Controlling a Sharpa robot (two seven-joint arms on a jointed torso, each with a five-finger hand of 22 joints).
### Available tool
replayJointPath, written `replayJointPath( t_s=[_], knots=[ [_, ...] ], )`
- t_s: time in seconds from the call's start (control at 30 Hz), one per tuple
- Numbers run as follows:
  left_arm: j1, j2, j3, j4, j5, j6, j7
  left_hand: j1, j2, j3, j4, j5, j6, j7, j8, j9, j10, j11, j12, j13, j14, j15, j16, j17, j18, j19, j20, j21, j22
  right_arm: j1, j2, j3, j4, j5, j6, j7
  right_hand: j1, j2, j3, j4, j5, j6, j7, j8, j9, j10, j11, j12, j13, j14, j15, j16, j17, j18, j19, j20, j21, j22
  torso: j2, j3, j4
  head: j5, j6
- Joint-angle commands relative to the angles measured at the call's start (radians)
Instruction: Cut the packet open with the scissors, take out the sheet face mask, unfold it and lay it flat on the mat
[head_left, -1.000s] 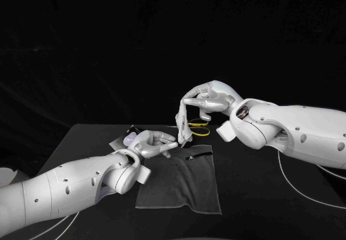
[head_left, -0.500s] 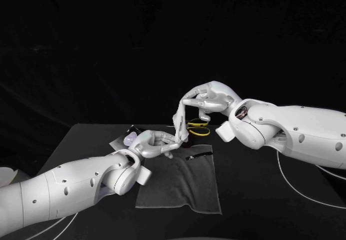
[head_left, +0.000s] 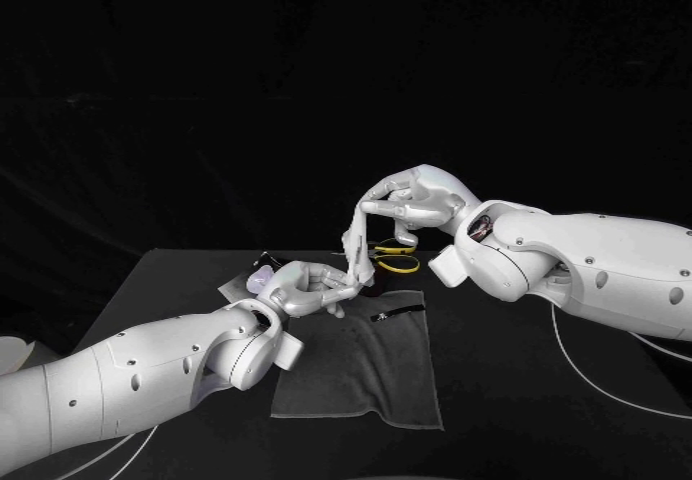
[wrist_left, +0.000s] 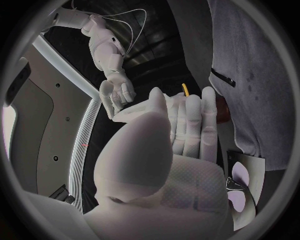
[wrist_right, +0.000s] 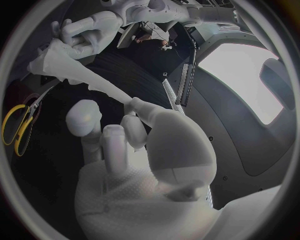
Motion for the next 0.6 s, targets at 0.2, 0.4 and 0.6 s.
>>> replayJointPath(
  t_s=[0.2, 0.4, 0.6],
  knots=[
    [0.0, 0.011, 0.001, -0.003, -0.014, -0.044, -0.035, 0.06, 0.059, -0.002, -0.009, -0.001, 0.09, -0.035, 0.043, 0.01, 0.066, -0.036, 0.068, 0.033, 0.048, -0.03, 0.036, 0.016, 0.013, 0.04, -0.021, 0.034, 0.018, 0.0, 0.001, 0.001, 0.004, -0.003, 0.009, 0.003, 0.003, 0.007, 0.034, -0.032, 0.005, 0.007, 0.002, 0.034, 0.057, 0.022, -0.013, 0.004, 0.001, 0.08, -0.006, 0.004, 0.168, 0.016, 0.004, 0.0, 0.002, 0.049, 0.001, -0.0001, 0.0008, 0.0, 0.0],
    [0.0, 0.011, 0.001, -0.006, -0.014, -0.063, -0.027, 0.175, 0.12, 0.106, -0.037, 0.0, 0.165, -0.048, 0.062, 0.014, 0.101, -0.069, 0.063, 0.034, 0.084, -0.064, 0.072, 0.058, 0.009, 0.041, -0.064, 0.116, 0.092, 0.0, 0.0, 0.001, 0.002, -0.003, 0.01, 0.002, 0.003, 0.007, 0.034, -0.032, 0.005, 0.007, 0.002, 0.034, 0.057, 0.022, -0.013, 0.004, 0.001, 0.08, -0.006, 0.004, 0.168, 0.016, 0.004, 0.0, 0.002, 0.049, 0.0, -0.0003, 0.0004, 0.0, 0.0],
    [0.0, 0.006, 0.002, -0.004, -0.01, -0.072, -0.016, 0.171, 0.046, 0.304, 0.015, -0.001, 0.168, -0.051, 0.049, 0.023, 0.103, -0.07, 0.057, 0.046, 0.097, -0.064, 0.075, 0.085, 0.007, -0.02, -0.07, 0.208, 0.192, -0.002, -0.003, 0.001, -0.009, -0.004, 0.014, -0.002, 0.003, 0.008, 0.034, -0.034, 0.005, 0.005, 0.002, 0.035, 0.06, 0.022, -0.013, 0.003, 0.002, 0.08, -0.006, 0.003, 0.167, 0.017, 0.003, 0.0, -0.001, 0.049, 0.0, -0.0008, 0.0001, -0.001, -0.001]
  ],
)
